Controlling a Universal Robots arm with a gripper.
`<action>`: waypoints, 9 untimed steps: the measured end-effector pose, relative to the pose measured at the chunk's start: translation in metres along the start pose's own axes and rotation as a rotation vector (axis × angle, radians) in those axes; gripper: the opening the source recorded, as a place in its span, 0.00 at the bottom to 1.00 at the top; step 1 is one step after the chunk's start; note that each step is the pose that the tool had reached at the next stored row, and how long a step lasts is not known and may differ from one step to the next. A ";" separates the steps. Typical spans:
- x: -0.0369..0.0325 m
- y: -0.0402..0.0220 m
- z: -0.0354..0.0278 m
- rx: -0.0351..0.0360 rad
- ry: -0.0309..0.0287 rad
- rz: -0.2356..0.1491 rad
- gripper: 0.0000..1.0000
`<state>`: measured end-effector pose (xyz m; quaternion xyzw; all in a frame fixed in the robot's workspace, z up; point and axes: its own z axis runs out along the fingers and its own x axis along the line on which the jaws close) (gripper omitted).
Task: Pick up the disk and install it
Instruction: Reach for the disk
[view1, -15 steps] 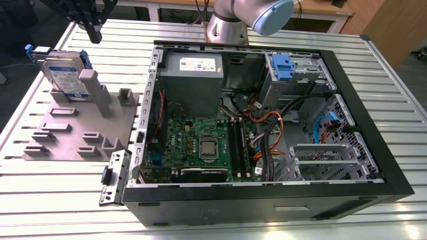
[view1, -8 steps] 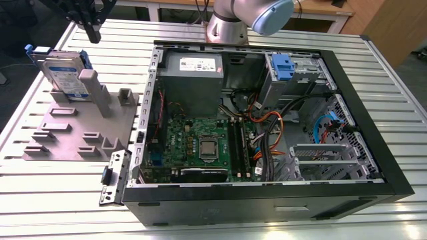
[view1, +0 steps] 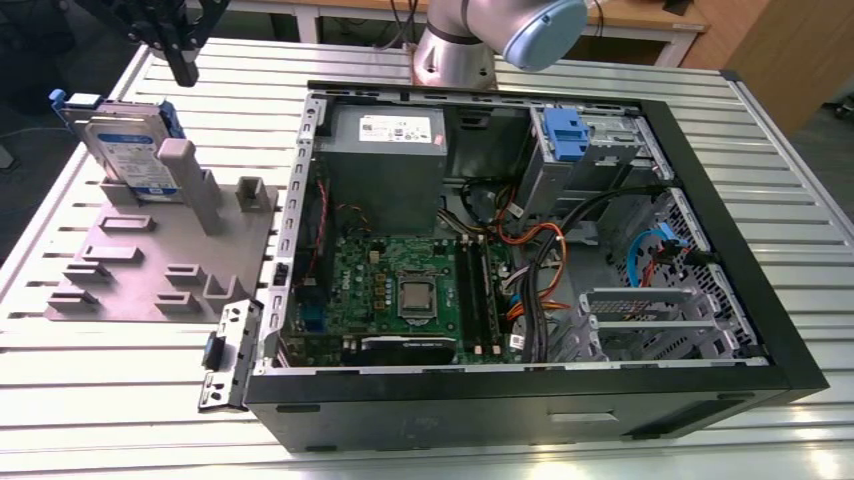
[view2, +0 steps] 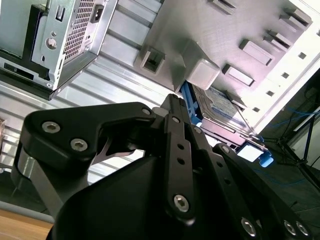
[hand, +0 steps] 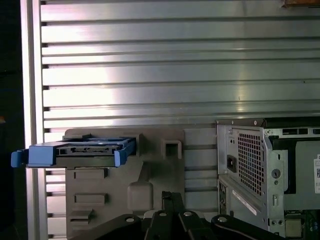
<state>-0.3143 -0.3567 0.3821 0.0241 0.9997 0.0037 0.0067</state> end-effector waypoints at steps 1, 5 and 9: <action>0.0001 0.0000 0.0000 0.0000 0.0000 0.000 0.11; 0.0013 -0.0001 0.0000 0.0000 0.0000 0.000 0.11; 0.0040 -0.0002 0.0001 0.0000 0.0000 0.000 0.11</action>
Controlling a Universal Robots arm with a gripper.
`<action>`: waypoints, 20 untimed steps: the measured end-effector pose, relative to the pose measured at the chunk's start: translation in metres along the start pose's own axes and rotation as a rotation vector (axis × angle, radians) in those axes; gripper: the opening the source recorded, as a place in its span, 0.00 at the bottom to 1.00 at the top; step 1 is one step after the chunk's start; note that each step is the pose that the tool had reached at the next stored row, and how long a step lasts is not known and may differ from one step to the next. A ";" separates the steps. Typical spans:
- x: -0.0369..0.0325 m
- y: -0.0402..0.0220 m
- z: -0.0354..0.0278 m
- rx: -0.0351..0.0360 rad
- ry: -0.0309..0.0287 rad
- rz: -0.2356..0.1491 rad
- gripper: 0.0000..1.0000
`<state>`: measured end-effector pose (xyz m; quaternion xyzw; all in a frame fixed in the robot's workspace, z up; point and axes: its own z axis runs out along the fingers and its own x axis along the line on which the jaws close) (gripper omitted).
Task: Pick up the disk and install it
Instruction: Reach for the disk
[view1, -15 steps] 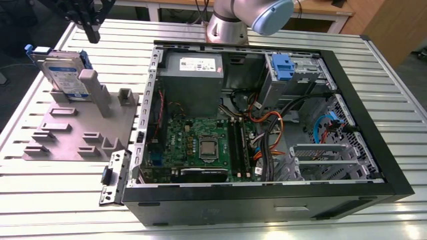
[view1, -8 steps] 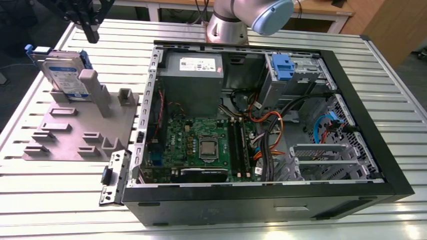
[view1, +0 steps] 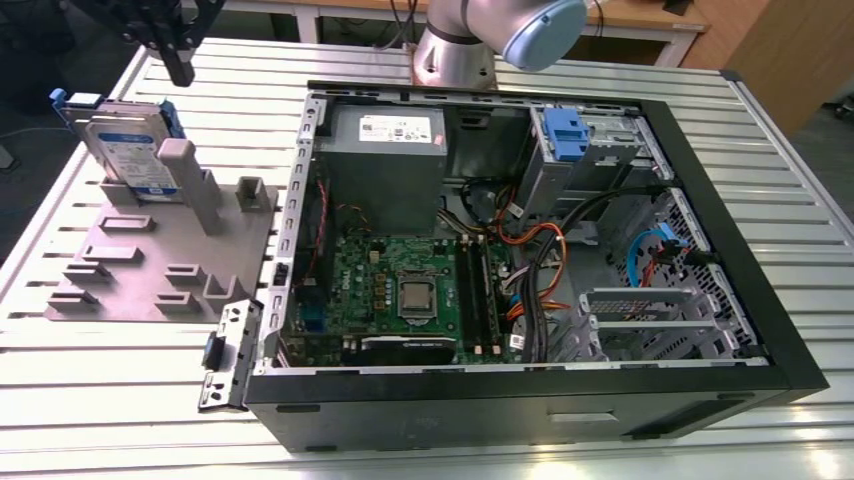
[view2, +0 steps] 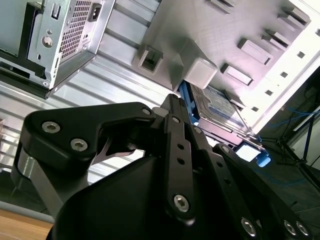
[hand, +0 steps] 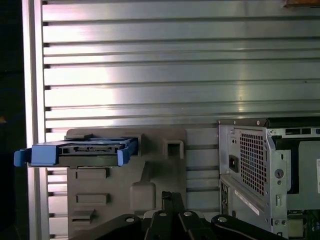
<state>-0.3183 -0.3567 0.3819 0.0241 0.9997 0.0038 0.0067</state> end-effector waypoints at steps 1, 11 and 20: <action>0.0009 0.0000 0.0000 0.0000 0.0001 0.000 0.11; 0.0071 0.0002 0.0003 0.0000 0.0001 0.000 0.11; 0.0193 0.0026 0.0008 -0.0003 0.0000 0.000 0.11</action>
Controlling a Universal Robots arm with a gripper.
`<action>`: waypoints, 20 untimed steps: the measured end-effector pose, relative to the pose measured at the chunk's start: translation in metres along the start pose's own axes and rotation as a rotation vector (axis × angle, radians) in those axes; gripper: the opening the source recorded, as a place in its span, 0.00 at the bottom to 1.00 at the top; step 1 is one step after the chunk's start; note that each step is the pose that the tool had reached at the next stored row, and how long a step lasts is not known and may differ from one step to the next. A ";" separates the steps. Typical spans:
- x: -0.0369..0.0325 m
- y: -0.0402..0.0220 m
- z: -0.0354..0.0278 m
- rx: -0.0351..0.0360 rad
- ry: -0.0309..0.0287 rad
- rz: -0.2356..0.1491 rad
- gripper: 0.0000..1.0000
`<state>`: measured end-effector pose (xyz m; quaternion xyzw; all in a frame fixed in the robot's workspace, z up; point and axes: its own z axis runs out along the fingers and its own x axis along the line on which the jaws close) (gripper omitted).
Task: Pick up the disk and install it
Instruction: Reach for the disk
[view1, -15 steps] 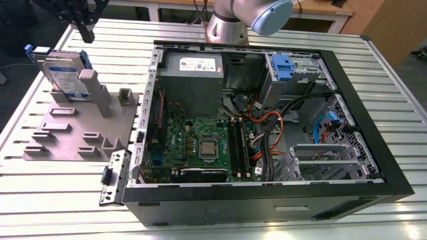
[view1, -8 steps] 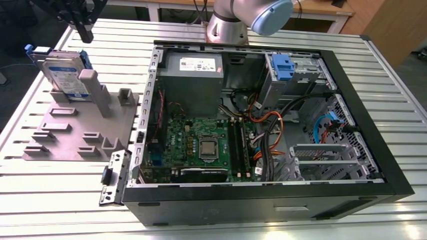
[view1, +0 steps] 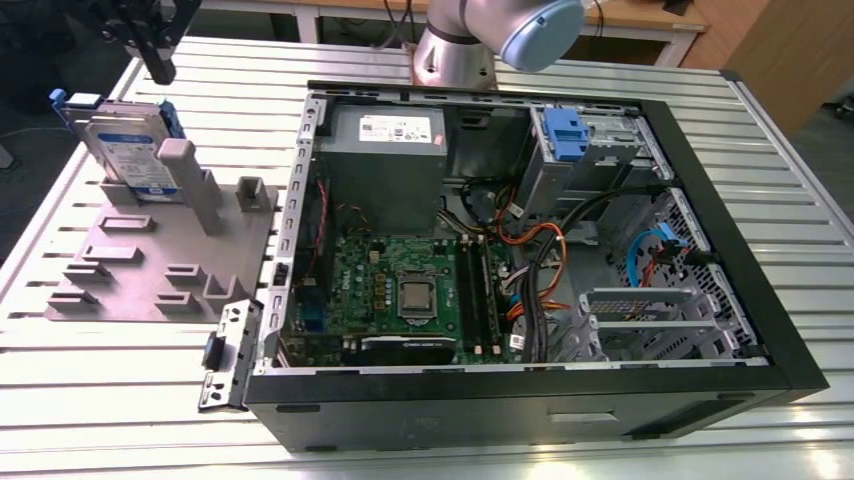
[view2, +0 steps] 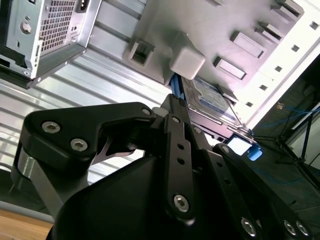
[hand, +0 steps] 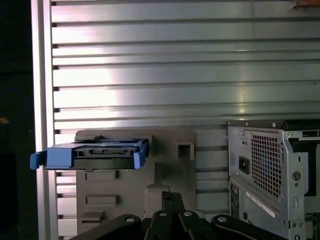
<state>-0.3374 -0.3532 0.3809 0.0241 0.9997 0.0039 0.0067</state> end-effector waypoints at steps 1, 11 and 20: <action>0.0027 0.0005 0.0001 0.0000 0.0000 0.000 0.11; 0.0225 0.0021 0.0029 0.0000 0.0000 0.000 0.11; 0.0268 0.0019 0.0040 0.0000 0.0000 0.000 0.11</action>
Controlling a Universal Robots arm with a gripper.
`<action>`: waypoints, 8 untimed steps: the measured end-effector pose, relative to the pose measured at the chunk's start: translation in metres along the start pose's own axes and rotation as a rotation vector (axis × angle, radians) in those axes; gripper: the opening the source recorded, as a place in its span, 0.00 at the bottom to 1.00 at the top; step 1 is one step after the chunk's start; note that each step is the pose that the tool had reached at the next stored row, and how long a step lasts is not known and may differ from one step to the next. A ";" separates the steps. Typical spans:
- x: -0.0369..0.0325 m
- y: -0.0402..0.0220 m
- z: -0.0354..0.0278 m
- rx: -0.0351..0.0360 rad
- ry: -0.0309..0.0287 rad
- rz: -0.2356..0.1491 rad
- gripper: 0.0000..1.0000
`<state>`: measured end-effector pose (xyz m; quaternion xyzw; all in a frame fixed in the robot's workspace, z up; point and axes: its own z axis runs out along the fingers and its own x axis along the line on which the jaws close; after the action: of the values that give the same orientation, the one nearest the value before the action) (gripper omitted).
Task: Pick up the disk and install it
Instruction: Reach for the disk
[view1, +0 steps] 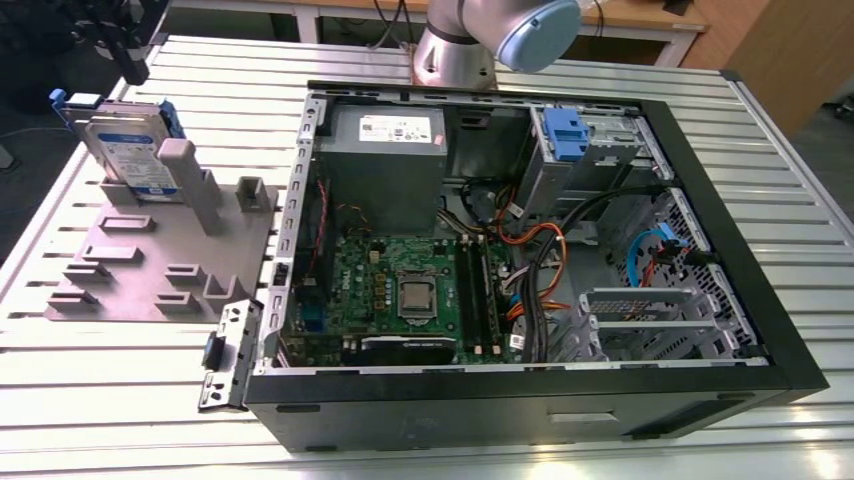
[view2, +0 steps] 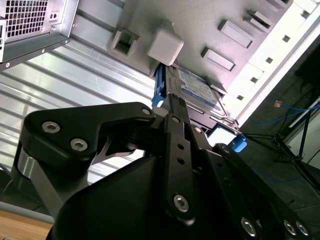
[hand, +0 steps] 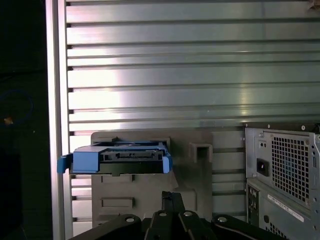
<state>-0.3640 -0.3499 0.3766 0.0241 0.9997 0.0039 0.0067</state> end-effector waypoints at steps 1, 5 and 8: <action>0.0000 0.0000 0.0000 0.0000 0.0000 0.000 0.11; 0.0004 0.0000 0.0000 0.0000 0.0000 0.000 0.11; 0.0015 -0.0001 0.0000 0.0000 0.0000 0.000 0.11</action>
<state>-0.3656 -0.3499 0.3765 0.0241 0.9997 0.0039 0.0067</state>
